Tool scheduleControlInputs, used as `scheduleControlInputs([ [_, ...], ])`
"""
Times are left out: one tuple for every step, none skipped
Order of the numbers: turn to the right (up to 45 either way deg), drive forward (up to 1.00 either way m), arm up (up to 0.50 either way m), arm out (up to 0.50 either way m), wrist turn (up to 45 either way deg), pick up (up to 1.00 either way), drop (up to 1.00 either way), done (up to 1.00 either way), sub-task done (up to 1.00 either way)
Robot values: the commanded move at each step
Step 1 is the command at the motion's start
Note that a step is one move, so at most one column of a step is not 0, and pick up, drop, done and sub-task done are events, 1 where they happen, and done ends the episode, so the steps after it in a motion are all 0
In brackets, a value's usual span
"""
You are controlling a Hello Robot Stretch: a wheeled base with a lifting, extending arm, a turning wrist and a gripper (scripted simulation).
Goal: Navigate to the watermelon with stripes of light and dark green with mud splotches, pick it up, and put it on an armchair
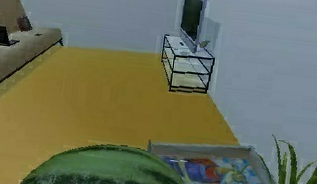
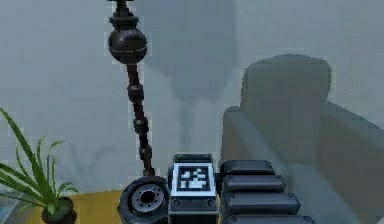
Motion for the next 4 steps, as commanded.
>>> scheduleControlInputs([
  [-6.0,0.0,0.0,0.0,0.0,0.0,0.0,0.0,0.0],
  [45.0,0.0,0.0,0.0,0.0,0.0,0.0,0.0,0.0],
  [45.0,0.0,0.0,0.0,0.0,0.0,0.0,0.0,0.0],
  [33.0,0.0,0.0,0.0,0.0,0.0,0.0,0.0,0.0],
])
